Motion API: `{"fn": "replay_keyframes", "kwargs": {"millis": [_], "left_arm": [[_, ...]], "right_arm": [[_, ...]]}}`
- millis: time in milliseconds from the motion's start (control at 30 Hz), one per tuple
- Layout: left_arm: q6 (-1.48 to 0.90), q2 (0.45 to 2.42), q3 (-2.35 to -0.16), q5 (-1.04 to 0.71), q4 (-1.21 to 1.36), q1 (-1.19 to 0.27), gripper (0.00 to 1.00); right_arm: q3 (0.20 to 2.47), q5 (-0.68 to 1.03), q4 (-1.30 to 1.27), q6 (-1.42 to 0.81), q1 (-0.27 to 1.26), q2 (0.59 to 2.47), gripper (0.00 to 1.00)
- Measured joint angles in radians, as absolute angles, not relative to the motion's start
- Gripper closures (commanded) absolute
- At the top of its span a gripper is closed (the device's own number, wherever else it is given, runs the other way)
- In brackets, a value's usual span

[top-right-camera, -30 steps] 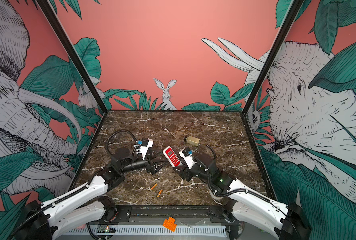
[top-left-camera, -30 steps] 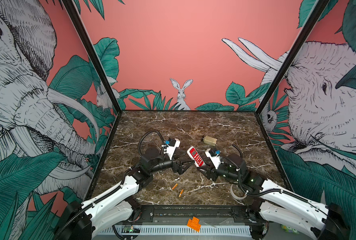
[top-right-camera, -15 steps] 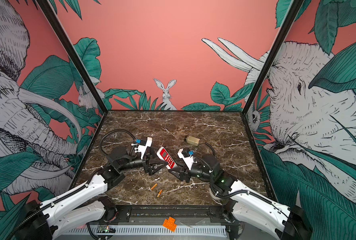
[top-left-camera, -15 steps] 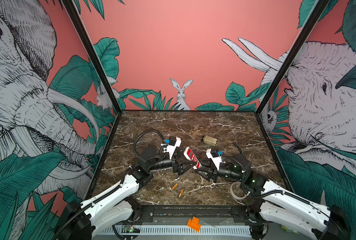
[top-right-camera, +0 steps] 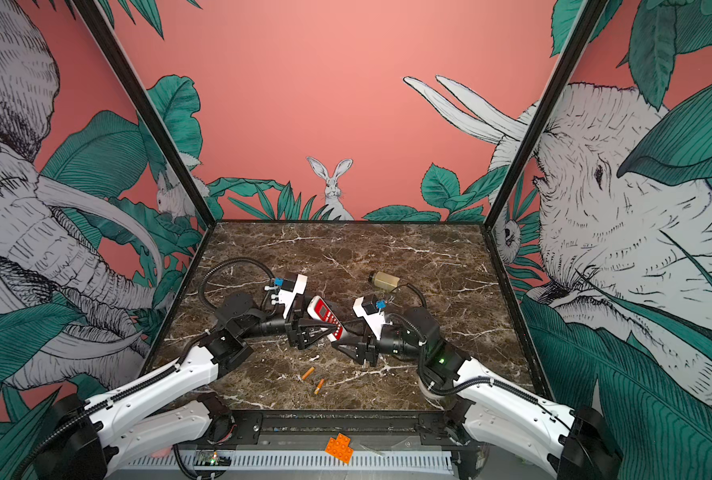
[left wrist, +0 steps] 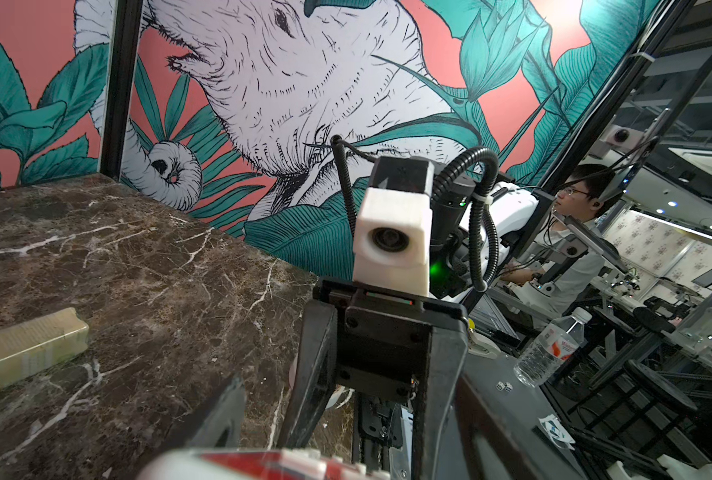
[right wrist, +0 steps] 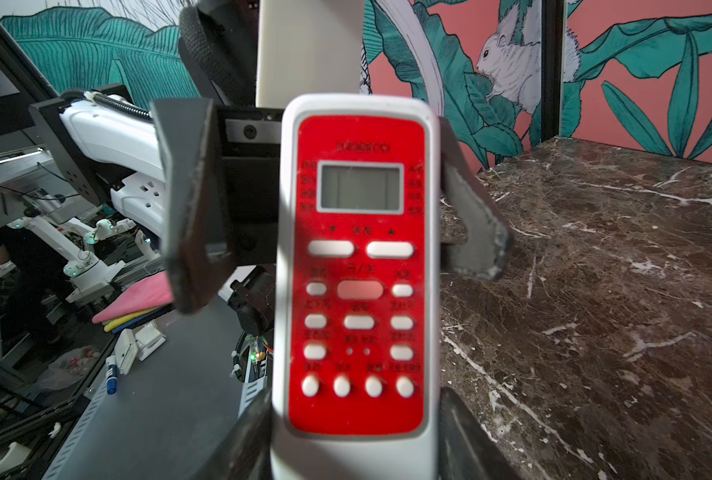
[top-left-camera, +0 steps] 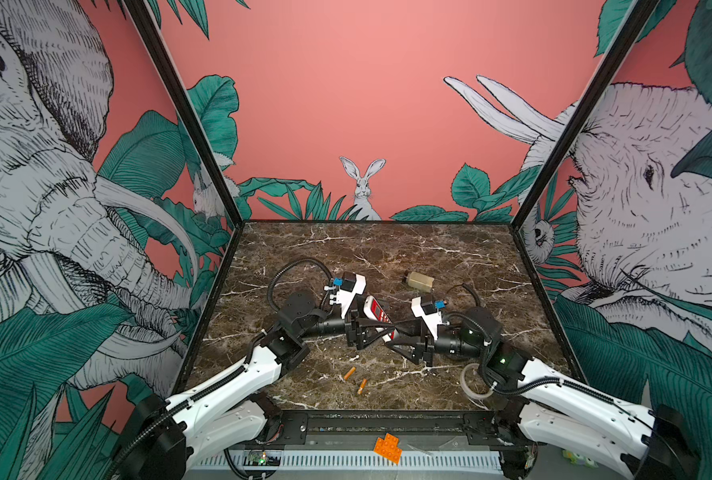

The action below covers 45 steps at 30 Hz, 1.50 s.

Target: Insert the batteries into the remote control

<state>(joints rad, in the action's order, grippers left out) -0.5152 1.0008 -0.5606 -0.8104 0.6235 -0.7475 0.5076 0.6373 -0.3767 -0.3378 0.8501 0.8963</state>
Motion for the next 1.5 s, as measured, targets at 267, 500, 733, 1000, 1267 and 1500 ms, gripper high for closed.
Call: {"fn": "replay_keyframes", "kwargs": {"millis": [267, 500, 733, 1000, 1267, 1500], "left_arm": [[-0.529, 1.007, -0.561, -0.817, 0.644, -0.765, 0.45], [-0.53, 1.005, -0.562, -0.819, 0.636, -0.767, 0.37], [-0.493, 0.964, -0.565, -0.818, 0.57, -0.768, 0.34], [-0.489, 0.939, -0.569, -0.811, 0.542, -0.77, 0.56], [-0.497, 0.949, -0.569, -0.813, 0.551, -0.77, 0.74], [-0.496, 0.949, -0.569, -0.802, 0.54, -0.77, 1.0]], "right_arm": [[0.506, 0.67, -0.403, -0.342, 0.85, 0.897, 0.84], [0.5, 0.674, -0.411, -0.34, 0.85, 0.897, 0.85], [0.5, 0.682, -0.401, -0.34, 0.85, 0.89, 0.87], [0.5, 0.698, -0.396, -0.317, 0.851, 0.881, 0.87], [0.5, 0.698, -0.389, -0.317, 0.85, 0.881, 0.84], [0.5, 0.682, -0.373, -0.303, 0.851, 0.879, 0.47]]}}
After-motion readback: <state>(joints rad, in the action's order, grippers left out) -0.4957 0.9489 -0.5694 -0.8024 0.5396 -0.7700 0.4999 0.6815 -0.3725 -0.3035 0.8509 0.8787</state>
